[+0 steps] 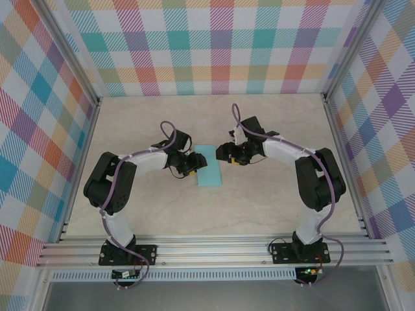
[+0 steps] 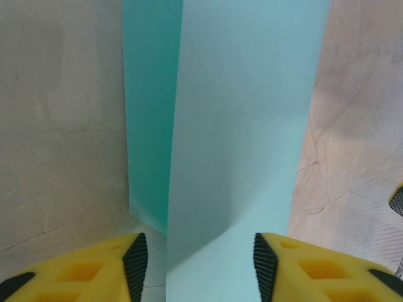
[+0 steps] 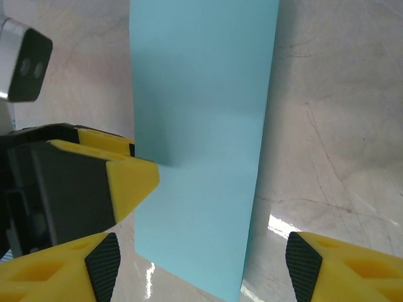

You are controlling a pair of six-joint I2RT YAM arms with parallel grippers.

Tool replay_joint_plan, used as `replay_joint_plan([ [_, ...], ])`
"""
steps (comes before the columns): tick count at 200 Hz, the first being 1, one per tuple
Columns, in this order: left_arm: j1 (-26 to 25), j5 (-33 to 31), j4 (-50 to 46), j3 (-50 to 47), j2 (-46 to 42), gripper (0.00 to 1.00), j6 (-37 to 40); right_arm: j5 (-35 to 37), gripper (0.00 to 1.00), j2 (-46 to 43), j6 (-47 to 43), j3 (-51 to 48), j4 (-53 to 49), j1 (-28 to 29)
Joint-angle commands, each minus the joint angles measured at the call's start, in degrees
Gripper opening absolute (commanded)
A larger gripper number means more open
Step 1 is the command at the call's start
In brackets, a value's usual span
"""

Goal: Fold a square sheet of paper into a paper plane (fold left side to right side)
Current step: Third fold the triangle at the center of the table.

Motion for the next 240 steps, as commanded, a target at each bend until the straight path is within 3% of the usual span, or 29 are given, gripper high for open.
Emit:
replay_joint_plan([
  [1, 0.73, 0.41, 0.66, -0.33, -0.19, 0.43, -0.06, 0.73, 0.72, -4.46, -2.99, -3.7, 3.06, 0.13],
  [44, 0.73, -0.26, 0.19, -0.59, -0.58, 0.26, -0.13, 5.72, 0.71, -12.36, -9.49, -11.09, 5.86, 2.65],
  [106, 0.73, 0.86, 0.72, -0.95, -0.37, 0.14, -0.66, 25.46, 0.7, -19.07, -23.3, -19.95, 14.97, 19.54],
  [140, 0.74, 2.05, 0.97, -0.94, -0.07, 0.09, -0.9, 36.38, 0.75, -16.58, -31.11, -21.39, 18.76, 27.9],
  [165, 0.91, 3.3, 1.41, -0.89, 0.24, 0.05, -1.2, 39.7, 0.76, -13.46, -34.52, -21.1, 20.75, 30.63],
  [240, 1.3, 4.73, 1.25, -0.85, 0.95, 0.02, -1.3, 45.5, 0.79, -3.57, -41.06, -16.08, 24.04, 33.3],
])
